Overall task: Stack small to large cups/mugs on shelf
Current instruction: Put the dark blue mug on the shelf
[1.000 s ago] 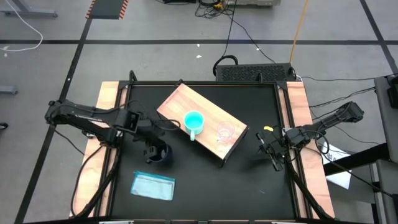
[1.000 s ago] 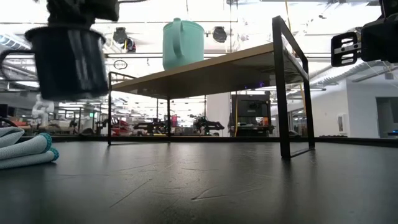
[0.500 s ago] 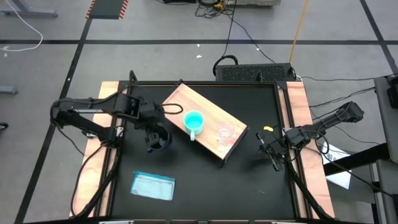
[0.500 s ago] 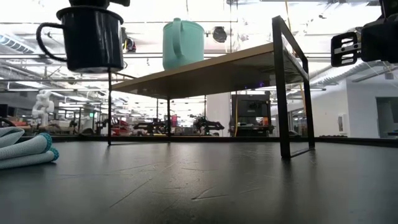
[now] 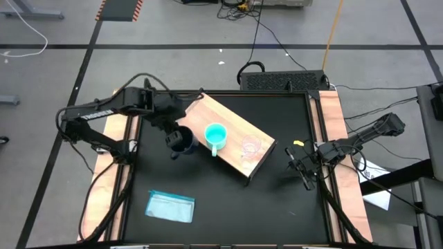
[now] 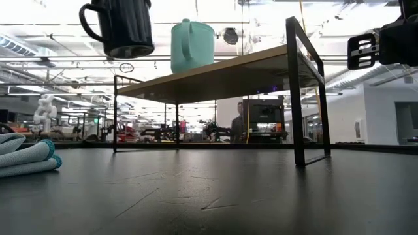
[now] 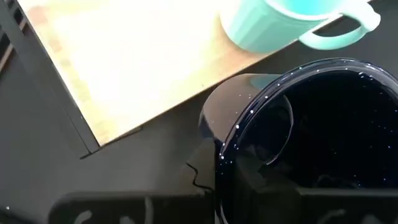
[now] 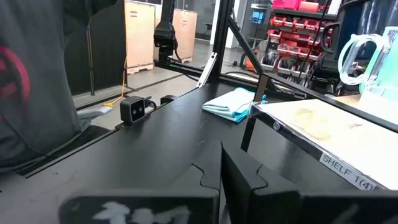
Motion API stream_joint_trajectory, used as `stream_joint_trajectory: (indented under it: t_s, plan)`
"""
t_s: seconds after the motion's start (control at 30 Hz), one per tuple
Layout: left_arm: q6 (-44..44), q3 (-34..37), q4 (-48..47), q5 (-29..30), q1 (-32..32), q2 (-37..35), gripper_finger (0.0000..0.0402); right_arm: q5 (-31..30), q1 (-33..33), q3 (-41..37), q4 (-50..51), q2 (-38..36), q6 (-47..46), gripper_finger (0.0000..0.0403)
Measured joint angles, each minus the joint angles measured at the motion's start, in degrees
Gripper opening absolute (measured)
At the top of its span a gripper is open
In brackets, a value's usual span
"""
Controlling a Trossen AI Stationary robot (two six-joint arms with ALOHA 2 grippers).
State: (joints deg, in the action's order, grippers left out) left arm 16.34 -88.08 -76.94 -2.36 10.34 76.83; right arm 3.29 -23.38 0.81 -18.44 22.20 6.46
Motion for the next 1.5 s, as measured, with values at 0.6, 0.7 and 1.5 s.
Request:
stream_joint_trajectory:
  t_s: [0.6,0.7,1.5]
  plan:
    - [-5.8,-13.5,-7.0,-0.4,7.2,10.7,0.0015,0.0,0.0,0.0,1.2,0.0,0.0,0.0000]
    - [-6.7,-15.4,-8.1,-0.1,8.5,11.1,0.0015,0.0,0.0,0.0,1.2,0.0,0.0,0.0000]
    - [-7.2,-17.4,-11.5,1.5,11.0,11.7,0.0015,0.7,0.0,0.0,1.7,0.0,-0.4,0.0000]
